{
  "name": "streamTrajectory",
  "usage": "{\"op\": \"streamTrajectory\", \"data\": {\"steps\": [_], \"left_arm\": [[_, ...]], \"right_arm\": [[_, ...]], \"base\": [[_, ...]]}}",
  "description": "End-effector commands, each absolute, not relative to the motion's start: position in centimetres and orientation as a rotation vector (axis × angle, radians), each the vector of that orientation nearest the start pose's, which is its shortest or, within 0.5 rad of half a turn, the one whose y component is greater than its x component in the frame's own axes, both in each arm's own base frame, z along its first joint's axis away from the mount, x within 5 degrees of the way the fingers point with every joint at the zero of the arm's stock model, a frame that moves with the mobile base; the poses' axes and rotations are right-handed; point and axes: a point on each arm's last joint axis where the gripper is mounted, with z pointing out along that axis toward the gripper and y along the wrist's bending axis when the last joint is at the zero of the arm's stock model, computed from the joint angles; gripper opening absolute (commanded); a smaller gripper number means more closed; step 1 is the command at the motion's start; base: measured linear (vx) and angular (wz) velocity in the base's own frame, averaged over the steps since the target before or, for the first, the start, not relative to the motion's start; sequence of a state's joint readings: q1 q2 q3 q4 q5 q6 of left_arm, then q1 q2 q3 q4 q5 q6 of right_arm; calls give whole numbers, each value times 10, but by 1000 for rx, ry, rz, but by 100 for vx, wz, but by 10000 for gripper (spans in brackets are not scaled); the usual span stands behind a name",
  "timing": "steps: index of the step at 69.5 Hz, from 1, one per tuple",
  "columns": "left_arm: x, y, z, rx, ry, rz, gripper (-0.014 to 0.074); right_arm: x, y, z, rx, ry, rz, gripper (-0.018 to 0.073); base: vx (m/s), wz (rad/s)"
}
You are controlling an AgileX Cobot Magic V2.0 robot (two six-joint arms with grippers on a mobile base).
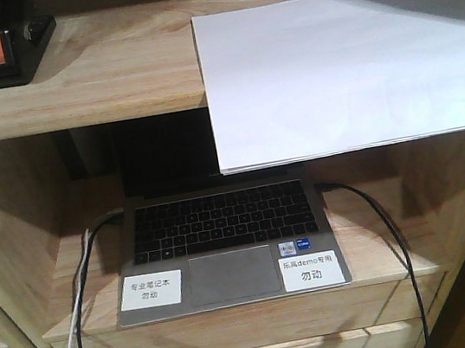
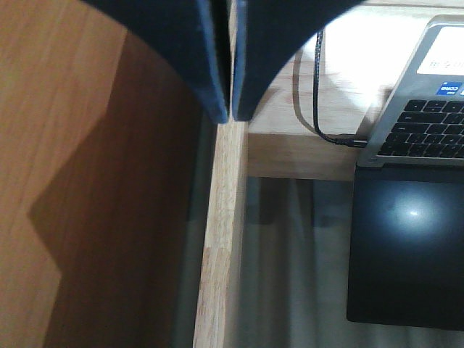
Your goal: Grab stapler and paper to desk for stapling
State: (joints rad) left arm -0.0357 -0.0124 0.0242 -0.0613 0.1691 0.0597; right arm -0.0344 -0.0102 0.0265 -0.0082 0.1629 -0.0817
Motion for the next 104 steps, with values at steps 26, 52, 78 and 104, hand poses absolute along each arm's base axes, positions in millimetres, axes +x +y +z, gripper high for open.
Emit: {"op": "streamTrajectory", "data": {"steps": [26,52,78,104], "left_arm": [[56,-3,194,20,1590,-50,-6],[56,-3,194,20,1590,-50,-6],[56,-3,194,19,1590,-50,-6],[56,-2,198,10,1548,-56,-6]], "right_arm": [[56,-2,195,-46,1586,-107,-3],[56,-2,195,-46,1586,-107,-3],[56,-2,195,-46,1586,-107,-3],[56,-2,201,-34,1523,-98,-3]], "base": [[0,0],[0,0],[0,0],[0,0]]}}
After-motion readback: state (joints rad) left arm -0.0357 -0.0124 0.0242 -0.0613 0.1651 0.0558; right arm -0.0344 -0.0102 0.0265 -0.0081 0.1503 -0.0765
